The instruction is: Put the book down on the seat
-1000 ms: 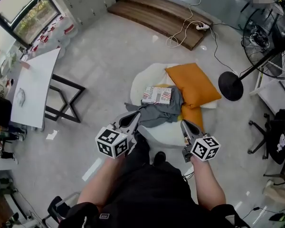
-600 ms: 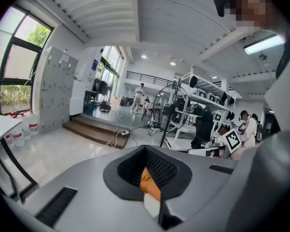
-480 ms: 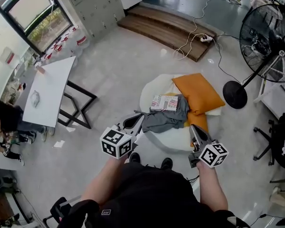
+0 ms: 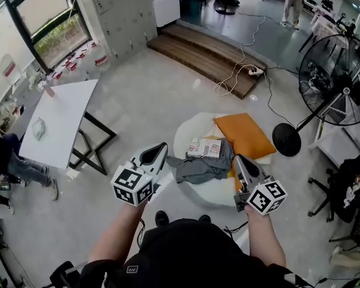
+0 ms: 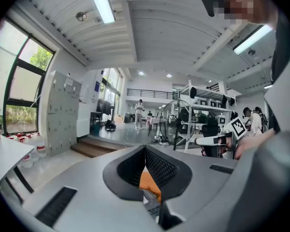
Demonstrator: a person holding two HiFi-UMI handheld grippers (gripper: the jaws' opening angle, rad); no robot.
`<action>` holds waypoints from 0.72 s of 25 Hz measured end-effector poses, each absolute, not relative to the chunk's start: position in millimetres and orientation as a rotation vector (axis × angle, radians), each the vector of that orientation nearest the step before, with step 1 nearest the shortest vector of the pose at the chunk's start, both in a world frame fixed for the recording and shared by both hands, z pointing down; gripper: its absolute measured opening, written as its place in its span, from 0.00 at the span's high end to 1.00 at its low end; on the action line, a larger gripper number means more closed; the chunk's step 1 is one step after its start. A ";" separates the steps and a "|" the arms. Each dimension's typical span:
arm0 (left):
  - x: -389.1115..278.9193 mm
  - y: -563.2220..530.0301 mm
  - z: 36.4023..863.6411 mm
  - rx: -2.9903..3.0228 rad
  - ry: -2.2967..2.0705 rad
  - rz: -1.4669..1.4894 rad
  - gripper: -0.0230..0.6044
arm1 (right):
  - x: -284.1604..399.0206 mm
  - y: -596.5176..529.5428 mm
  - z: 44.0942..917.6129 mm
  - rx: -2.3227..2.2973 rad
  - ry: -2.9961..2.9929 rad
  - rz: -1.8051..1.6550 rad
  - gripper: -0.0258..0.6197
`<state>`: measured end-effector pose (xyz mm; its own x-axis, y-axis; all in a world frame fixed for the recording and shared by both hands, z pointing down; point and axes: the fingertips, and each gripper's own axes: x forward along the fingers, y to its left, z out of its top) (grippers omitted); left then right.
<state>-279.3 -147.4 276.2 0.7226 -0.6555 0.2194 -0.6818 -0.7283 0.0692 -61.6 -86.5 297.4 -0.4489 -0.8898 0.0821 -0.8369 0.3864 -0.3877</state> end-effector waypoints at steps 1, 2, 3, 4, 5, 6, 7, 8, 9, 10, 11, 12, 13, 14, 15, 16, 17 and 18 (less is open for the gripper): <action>-285.8 -151.9 273.1 2.775 -1.099 0.245 0.96 | -66.5 -88.2 291.0 -1.591 2.519 -0.526 0.94; -290.2 -155.4 270.5 2.774 -1.101 0.222 0.96 | -70.2 -90.1 285.3 -1.623 2.532 -0.484 0.94; -293.2 -157.3 267.9 2.780 -1.095 0.207 0.96 | -74.4 -91.5 279.8 -1.652 2.539 -0.448 0.94; -295.4 -157.7 265.8 2.794 -1.082 0.202 0.96 | -80.1 -91.5 274.8 -1.674 2.545 -0.416 0.94; -297.1 -157.0 264.7 2.813 -1.067 0.204 0.96 | -86.8 -90.0 270.9 -1.691 2.553 -0.385 0.94; -298.0 -156.2 264.6 2.830 -1.052 0.203 0.96 | -92.9 -87.3 268.2 -1.705 2.562 -0.359 0.94; -297.5 -155.8 264.4 2.840 -1.035 0.189 0.96 | -97.0 -84.2 266.5 -1.718 2.566 -0.339 0.94; -295.5 -155.5 263.2 2.842 -1.012 0.157 0.96 | -98.9 -81.1 265.7 -1.730 2.563 -0.330 0.94; -292.4 -155.1 260.9 2.839 -0.980 0.115 0.96 | -99.1 -77.9 266.0 -1.739 2.555 -0.333 0.94; -288.4 -154.4 258.2 2.838 -0.947 0.079 0.96 | -98.5 -74.6 267.4 -1.744 2.545 -0.342 0.94; -284.1 -153.6 256.0 2.844 -0.917 0.059 0.96 | -97.1 -70.9 269.6 -1.752 2.535 -0.356 0.94; -279.6 -153.0 254.8 2.858 -0.897 0.057 0.96 | -94.9 -66.9 272.2 -1.765 2.524 -0.368 0.94; -275.0 -152.7 254.7 2.874 -0.882 0.067 0.96 | -91.7 -62.8 274.5 -1.782 2.511 -0.379 0.94; -270.4 -152.4 255.3 2.888 -0.871 0.083 0.96 | -87.7 -58.8 276.3 -1.797 2.497 -0.389 0.94; -265.6 -152.0 256.5 2.897 -0.861 0.098 0.96 | -83.2 -55.0 277.9 -1.809 2.484 -0.398 0.94; -260.8 -151.4 257.8 2.901 -0.855 0.109 0.96 | -78.4 -51.6 279.7 -1.819 2.475 -0.406 0.94; -255.9 -150.5 259.1 2.903 -0.852 0.116 0.96 | -73.7 -48.5 281.8 -1.824 2.469 -0.413 0.94; -250.8 -149.6 260.3 2.904 -0.851 0.122 0.96 | -69.1 -45.8 284.1 -1.826 2.465 -0.421 0.94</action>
